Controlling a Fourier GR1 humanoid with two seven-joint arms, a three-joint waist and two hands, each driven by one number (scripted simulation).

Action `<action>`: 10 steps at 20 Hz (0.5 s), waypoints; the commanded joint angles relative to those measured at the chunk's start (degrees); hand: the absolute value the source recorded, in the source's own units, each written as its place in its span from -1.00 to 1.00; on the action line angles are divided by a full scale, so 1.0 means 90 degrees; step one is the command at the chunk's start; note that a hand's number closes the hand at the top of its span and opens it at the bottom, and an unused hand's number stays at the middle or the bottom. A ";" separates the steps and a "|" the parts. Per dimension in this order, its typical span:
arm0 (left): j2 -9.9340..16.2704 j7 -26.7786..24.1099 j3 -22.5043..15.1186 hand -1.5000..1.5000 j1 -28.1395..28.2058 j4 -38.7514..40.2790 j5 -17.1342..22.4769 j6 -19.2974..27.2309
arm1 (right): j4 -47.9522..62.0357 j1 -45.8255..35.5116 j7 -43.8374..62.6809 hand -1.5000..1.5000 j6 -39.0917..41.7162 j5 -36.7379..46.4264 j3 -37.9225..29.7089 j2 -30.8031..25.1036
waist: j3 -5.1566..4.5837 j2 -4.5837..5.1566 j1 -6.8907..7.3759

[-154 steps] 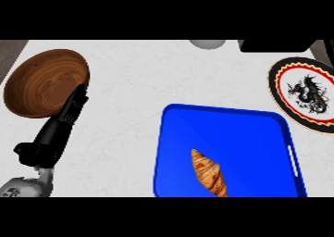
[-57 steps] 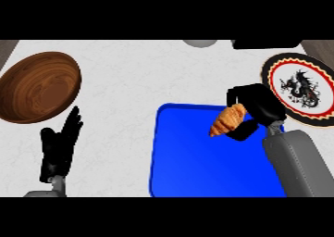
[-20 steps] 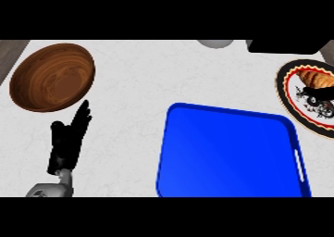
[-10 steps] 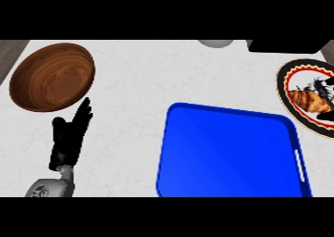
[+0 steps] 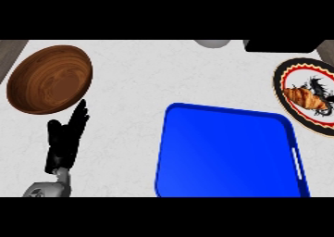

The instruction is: Pick the croissant from the tray and place it in the plate

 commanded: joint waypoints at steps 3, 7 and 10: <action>-0.0251 -0.0321 -0.0188 0.00 0.0224 0.0077 -0.0093 0.0072 | 0.0190 0.0276 -0.0411 -1.00 0.0980 -0.0695 -0.0574 -0.0377 | -0.0004 0.0026 0.0048; -0.0076 0.0035 -0.0048 0.00 -0.0115 0.0073 -0.0078 0.0011 | 0.0167 0.0568 -0.0693 -1.00 0.1169 -0.0769 -0.0524 -0.0187 | -0.0004 0.0023 0.0048; -0.0033 -0.0270 0.0081 0.00 -0.0112 0.0347 0.0002 -0.0075 | 0.0088 0.0774 -0.1149 -1.00 0.1180 -0.0834 -0.0528 -0.0015 | -0.0002 0.0033 0.0059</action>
